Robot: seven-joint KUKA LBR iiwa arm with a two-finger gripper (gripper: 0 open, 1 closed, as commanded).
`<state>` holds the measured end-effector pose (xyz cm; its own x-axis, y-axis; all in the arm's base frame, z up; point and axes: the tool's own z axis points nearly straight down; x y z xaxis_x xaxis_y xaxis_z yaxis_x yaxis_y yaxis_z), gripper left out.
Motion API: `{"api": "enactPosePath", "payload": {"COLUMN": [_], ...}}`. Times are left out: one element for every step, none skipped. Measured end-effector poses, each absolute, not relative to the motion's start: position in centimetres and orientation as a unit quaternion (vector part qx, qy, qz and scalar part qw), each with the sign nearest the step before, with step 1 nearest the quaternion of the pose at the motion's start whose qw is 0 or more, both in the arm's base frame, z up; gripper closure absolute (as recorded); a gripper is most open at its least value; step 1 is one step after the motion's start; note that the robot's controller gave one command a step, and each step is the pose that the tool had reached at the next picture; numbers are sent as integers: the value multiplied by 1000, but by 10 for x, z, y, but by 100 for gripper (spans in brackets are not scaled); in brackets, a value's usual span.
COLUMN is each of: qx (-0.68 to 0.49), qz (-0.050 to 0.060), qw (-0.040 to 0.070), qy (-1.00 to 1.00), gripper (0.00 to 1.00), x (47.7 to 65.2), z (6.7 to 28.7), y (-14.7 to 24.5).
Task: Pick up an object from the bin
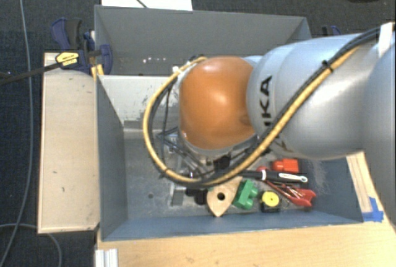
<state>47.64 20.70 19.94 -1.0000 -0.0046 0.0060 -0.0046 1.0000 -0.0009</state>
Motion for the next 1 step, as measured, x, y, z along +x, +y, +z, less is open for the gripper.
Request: {"api": "enactPosePath", "payload": {"qx": [-2], "qz": [-1], "qw": [-1], "qy": [-1000], "gripper": [0], "x": [478], "z": [204], "y": [206]}}
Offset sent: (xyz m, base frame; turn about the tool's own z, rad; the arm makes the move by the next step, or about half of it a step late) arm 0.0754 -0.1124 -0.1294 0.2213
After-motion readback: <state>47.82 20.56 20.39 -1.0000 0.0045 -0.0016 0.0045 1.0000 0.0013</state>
